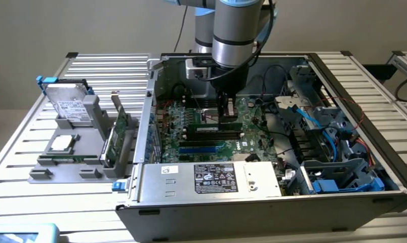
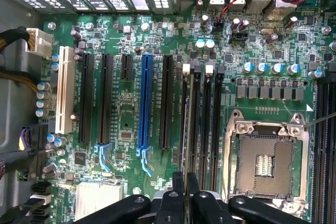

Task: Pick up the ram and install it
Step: 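Insert the ram into the slot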

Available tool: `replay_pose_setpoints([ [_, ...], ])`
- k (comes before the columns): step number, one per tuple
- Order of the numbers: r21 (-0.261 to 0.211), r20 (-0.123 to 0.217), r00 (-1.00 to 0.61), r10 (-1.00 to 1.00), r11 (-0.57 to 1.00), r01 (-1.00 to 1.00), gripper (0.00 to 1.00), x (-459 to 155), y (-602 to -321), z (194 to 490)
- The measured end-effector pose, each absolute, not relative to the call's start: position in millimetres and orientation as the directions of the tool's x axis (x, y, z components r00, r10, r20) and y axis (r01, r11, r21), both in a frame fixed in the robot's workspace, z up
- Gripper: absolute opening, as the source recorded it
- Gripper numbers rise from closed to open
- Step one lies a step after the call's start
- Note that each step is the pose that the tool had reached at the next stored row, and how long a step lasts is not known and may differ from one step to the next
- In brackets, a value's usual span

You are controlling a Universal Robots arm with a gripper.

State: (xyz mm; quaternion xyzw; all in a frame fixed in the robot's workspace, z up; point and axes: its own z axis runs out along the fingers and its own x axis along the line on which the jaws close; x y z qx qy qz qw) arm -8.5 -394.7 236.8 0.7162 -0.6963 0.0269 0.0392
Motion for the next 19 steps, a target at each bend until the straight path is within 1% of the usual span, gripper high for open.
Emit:
replay_pose_setpoints([
  [19,0.017,0.093,0.039,-0.995,-0.038,-0.999,0.13,-10.6,-394.4,230.4],
])
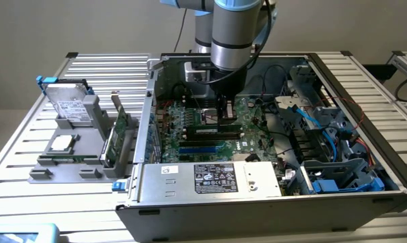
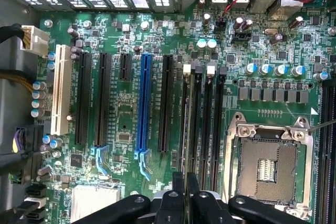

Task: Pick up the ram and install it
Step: 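Insert the ram into the slot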

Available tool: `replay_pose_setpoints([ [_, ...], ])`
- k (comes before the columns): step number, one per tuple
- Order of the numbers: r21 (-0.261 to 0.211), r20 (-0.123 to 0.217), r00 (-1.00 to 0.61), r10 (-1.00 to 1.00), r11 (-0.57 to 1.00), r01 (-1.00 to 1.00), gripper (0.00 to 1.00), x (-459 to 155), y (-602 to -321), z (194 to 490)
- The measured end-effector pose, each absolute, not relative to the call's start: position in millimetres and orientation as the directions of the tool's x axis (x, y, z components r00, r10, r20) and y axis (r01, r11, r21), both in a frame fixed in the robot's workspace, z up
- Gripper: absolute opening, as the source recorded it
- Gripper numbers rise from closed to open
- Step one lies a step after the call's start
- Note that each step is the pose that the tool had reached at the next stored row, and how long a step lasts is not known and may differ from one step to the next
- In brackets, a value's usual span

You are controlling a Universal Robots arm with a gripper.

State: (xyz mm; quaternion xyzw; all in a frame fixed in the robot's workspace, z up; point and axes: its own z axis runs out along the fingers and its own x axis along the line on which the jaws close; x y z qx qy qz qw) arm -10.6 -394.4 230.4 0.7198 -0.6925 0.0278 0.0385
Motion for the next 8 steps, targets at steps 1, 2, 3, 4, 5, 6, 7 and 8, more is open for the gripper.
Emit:
replay_pose_setpoints([
  [1,0.017,0.093,0.040,-0.995,-0.038,-0.999,0.13,-10.6,-394.3,230.0],
  [2,0.017,0.093,0.040,-0.995,-0.038,-0.999,0.13,-10.7,-394.3,229.8],
  [3,0.017,0.093,0.040,-0.995,-0.038,-0.999,0.13,-11.0,-394.3,229.7],
  [4,0.017,0.093,0.040,-0.995,-0.038,-0.999,0.13,-11.3,-394.3,229.8],
  [5,0.017,0.093,0.040,-0.995,-0.039,-0.999,0.13,-11.5,-394.3,229.6],
  [6,0.017,0.093,0.040,-0.995,-0.039,-0.999,0.13,-11.6,-394.3,229.5],
  [7,0.017,0.093,0.040,-0.995,-0.039,-0.999,0.13,-11.6,-394.3,229.3],
  [8,0.017,0.093,0.040,-0.995,-0.039,-0.999,0.13,-11.6,-394.3,229.1],
])
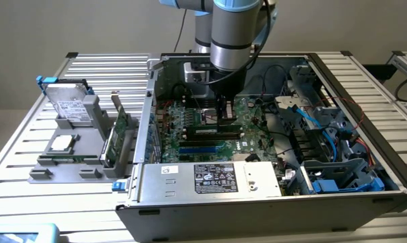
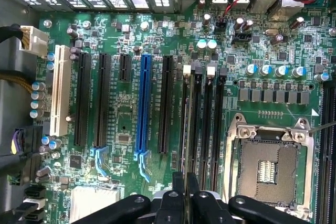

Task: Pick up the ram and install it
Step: 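Insert the ram into the slot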

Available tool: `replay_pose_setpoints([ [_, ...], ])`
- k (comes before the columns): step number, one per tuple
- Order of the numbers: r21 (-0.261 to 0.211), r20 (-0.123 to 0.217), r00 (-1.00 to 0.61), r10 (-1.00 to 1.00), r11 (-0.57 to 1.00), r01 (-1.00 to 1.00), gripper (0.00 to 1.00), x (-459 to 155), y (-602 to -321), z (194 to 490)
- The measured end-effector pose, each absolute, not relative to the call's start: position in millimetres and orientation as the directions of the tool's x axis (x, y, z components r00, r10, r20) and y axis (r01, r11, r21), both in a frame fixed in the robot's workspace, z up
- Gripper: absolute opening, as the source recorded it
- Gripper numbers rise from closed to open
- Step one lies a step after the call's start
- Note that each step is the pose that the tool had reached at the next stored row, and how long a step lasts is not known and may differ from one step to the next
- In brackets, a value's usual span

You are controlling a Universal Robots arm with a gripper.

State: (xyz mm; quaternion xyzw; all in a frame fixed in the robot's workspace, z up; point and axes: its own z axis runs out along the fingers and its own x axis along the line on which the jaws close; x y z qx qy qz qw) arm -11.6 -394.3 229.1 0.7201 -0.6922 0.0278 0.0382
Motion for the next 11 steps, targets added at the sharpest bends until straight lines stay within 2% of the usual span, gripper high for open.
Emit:
replay_pose_setpoints([
  [11,0.017,0.094,0.042,-0.995,-0.041,-0.999,0.13,-11.7,-394.6,227.5],
])
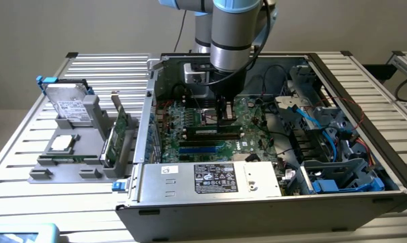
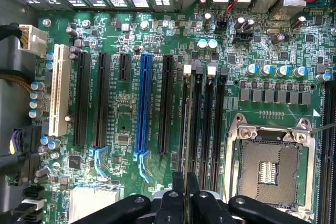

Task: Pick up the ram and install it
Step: 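Insert the ram into the slot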

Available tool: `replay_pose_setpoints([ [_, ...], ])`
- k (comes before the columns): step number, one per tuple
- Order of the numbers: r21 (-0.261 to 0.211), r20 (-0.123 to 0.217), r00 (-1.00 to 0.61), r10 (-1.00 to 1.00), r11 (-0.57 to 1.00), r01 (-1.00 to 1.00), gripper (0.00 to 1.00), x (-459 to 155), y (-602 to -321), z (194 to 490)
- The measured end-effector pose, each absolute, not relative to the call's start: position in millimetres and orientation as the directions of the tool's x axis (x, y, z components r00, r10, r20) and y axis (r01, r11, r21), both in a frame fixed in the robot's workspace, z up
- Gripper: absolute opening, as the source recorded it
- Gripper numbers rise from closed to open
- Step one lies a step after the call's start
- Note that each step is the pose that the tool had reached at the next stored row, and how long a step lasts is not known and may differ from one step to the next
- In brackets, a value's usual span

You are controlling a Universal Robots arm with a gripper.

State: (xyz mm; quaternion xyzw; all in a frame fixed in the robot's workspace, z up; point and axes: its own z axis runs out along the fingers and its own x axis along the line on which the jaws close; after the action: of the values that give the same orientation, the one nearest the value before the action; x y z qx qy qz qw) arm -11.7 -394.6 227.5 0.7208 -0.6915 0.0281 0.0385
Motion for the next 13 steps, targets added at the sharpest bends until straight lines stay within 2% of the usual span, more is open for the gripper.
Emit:
replay_pose_setpoints([
  [13,0.017,0.095,0.042,-0.995,-0.041,-0.999,0.13,-11.7,-394.6,225.8],
])
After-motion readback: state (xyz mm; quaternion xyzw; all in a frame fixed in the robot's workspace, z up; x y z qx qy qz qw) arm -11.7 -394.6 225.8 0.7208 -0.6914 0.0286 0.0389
